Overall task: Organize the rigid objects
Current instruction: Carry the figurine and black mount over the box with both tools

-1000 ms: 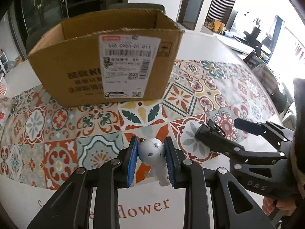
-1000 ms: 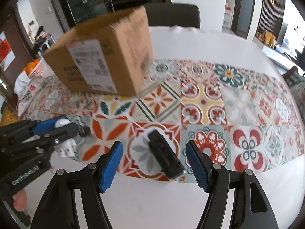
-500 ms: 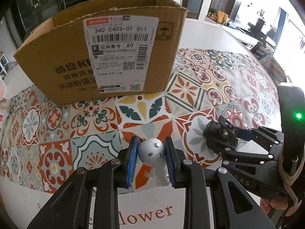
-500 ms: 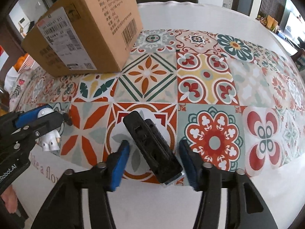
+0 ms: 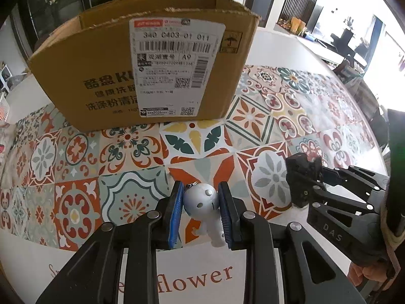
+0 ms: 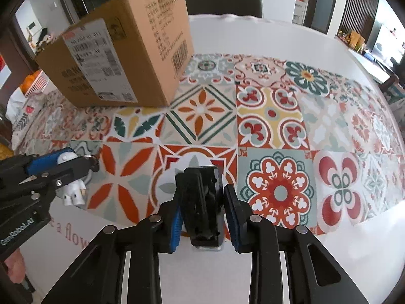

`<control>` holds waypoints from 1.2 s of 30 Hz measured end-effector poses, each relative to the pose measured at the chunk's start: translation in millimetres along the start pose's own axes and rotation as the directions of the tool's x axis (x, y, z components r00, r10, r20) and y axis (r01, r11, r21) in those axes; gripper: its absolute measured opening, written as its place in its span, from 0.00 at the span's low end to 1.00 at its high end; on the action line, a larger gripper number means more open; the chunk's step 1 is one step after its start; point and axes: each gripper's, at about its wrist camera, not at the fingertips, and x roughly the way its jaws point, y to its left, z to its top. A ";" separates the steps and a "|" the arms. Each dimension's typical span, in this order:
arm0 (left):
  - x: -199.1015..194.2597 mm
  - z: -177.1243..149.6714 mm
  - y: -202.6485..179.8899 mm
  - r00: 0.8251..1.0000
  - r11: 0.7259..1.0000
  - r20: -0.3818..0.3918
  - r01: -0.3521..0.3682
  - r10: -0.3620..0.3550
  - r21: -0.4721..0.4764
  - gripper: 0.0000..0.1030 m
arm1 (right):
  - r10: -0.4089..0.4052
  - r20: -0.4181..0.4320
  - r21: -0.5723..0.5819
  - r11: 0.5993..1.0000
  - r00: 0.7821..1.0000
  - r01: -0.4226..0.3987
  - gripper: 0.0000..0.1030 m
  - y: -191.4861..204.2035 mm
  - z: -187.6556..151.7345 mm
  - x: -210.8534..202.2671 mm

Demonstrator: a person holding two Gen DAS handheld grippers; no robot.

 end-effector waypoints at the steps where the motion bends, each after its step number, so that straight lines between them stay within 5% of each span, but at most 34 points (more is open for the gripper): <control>1: -3.3 -0.1 1.2 1.000 1.000 0.006 0.001 -0.001 -0.001 0.27 | -0.004 0.010 -0.002 1.000 1.000 0.004 0.29 1.3 0.9 -4.3; 17: -72.9 11.9 25.2 0.988 0.999 0.152 0.005 0.001 -0.037 0.27 | 0.035 0.157 -0.039 0.999 0.987 -0.030 0.29 37.1 27.5 -65.9; 36: -142.5 61.9 63.4 0.939 0.998 0.341 -0.036 0.052 -0.052 0.27 | 0.132 0.327 -0.097 0.990 0.936 -0.106 0.29 83.0 89.0 -119.6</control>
